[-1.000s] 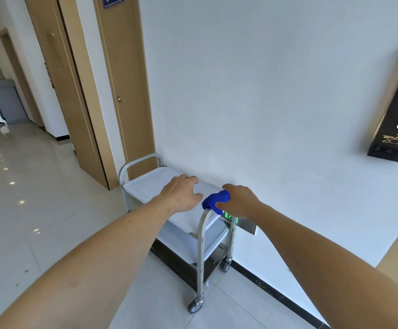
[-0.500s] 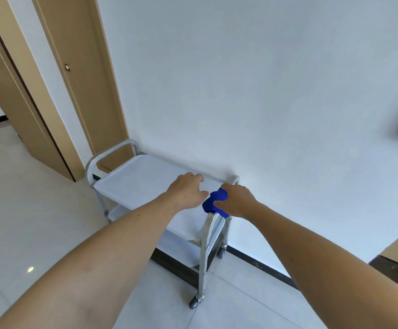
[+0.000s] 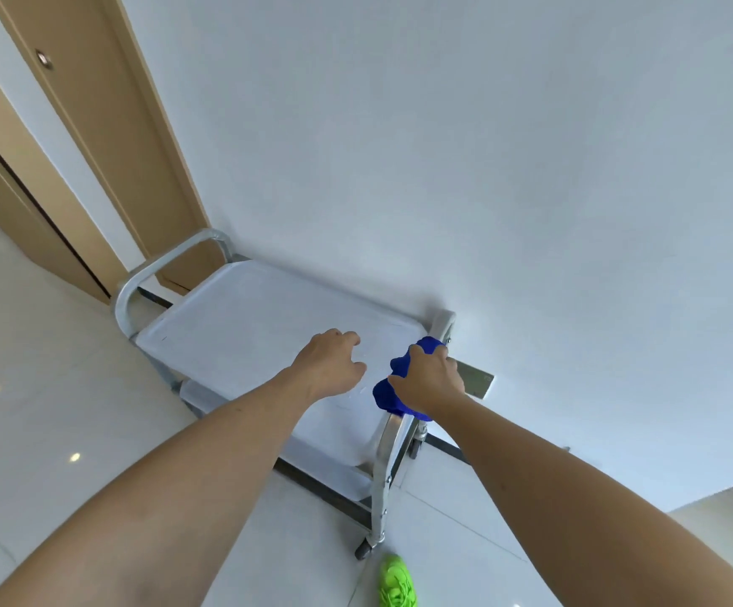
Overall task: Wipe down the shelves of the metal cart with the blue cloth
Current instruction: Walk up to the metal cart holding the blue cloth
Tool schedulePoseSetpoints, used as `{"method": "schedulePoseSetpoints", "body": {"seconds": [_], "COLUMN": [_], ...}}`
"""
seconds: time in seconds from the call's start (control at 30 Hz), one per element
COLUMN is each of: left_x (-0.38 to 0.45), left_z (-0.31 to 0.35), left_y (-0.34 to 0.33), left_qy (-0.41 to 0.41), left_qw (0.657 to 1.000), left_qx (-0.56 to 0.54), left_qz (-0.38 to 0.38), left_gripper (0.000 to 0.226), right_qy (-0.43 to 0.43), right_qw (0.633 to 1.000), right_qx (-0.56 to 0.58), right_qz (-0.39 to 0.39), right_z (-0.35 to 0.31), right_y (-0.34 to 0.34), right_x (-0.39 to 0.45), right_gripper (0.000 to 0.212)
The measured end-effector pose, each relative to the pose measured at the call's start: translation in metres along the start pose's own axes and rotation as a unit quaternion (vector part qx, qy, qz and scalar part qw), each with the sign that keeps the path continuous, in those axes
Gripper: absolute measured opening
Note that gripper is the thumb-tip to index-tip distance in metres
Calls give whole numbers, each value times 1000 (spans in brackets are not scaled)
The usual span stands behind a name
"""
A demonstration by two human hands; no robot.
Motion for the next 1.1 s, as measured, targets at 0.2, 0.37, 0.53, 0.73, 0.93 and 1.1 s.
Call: {"method": "schedulePoseSetpoints", "body": {"seconds": [0.2, 0.37, 0.53, 0.73, 0.93, 1.1], "left_x": [58, 97, 121, 147, 166, 175], "left_z": [0, 6, 3, 1, -11, -33], "left_y": [-20, -34, -47, -52, -58, -58], "left_qy": [16, 5, -10, -45, -119, -202], "left_qw": [999, 998, 995, 992, 985, 967], "left_qx": [9, 13, 38, 50, 64, 84], "left_qz": [-35, -61, -89, -102, -112, -133], "left_gripper": [54, 56, 56, 56, 55, 55], "right_qy": [-47, -68, -85, -105, -130, -175], "right_qw": [999, 997, 996, 994, 989, 976], "right_qx": [10, 11, -27, -18, -14, -27], "right_qz": [-24, -16, -27, 1, 69, 124], "right_z": [9, 13, 10, 9, 6, -6], "right_y": [-32, -61, -69, -66, -72, -74], "right_x": [52, 71, 87, 91, 91, 84], "right_gripper": [70, 90, 73, 49, 39, 37]}}
Point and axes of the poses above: each hand's wrist, its own x-axis towards the middle knuckle, its own y-axis out of the back of the hand, z = x × y, the point moved 3 cm from there along x, towards the middle knuckle, and after that the axes turned 13 degrees about x, right-handed, at the moved point
